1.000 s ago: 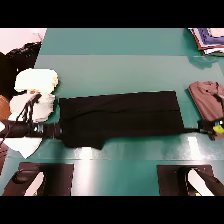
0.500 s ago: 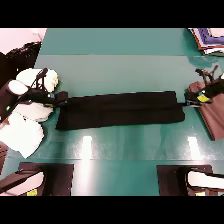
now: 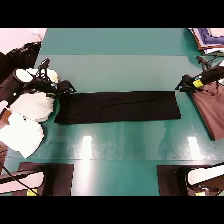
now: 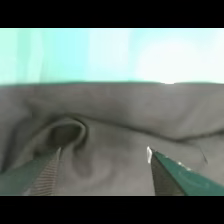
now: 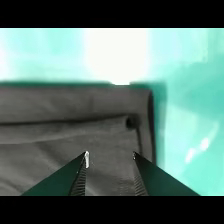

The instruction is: Fold the shirts.

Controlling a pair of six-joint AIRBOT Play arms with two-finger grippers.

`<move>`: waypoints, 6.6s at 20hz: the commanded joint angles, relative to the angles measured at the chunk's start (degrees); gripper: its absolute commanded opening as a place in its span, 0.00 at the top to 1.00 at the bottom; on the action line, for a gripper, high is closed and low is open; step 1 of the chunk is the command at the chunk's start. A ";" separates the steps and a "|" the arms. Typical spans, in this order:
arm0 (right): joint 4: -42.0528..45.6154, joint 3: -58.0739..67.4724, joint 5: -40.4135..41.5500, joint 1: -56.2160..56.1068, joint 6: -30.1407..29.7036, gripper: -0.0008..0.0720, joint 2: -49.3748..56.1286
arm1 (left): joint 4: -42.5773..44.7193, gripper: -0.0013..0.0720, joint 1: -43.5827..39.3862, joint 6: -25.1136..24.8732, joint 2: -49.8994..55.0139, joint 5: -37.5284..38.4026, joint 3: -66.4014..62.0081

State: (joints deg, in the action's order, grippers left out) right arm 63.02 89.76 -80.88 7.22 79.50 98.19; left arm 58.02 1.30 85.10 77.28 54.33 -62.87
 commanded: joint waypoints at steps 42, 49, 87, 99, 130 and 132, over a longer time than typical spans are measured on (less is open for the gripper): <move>-32.79 1.05 4.92 -23.74 -10.16 0.97 -20.98 | -7.54 0.95 -33.03 -1.07 27.58 -6.54 -25.51; -33.07 1.09 7.08 -32.50 -11.74 0.97 -15.34 | 3.61 0.95 -21.49 -1.07 17.42 2.08 -26.91; -26.10 -0.31 7.48 -31.28 -4.35 0.09 13.99 | 7.52 0.95 4.50 -5.18 -2.51 17.81 -26.82; -25.42 13.55 9.27 -38.23 -6.88 0.96 18.45 | 3.04 0.95 4.48 -5.22 -2.51 20.31 -26.82; -22.86 14.73 3.98 28.96 -3.78 0.97 -11.34 | 3.37 0.95 -23.93 -5.22 -2.51 4.85 -26.82; -18.03 18.16 -0.24 28.96 -2.36 0.97 -11.39 | 3.37 0.95 -23.93 -5.29 -2.51 4.87 -26.82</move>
State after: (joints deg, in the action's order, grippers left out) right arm 39.24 102.48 -74.85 36.16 75.96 86.87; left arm 61.30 -22.61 79.94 74.76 59.16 -89.69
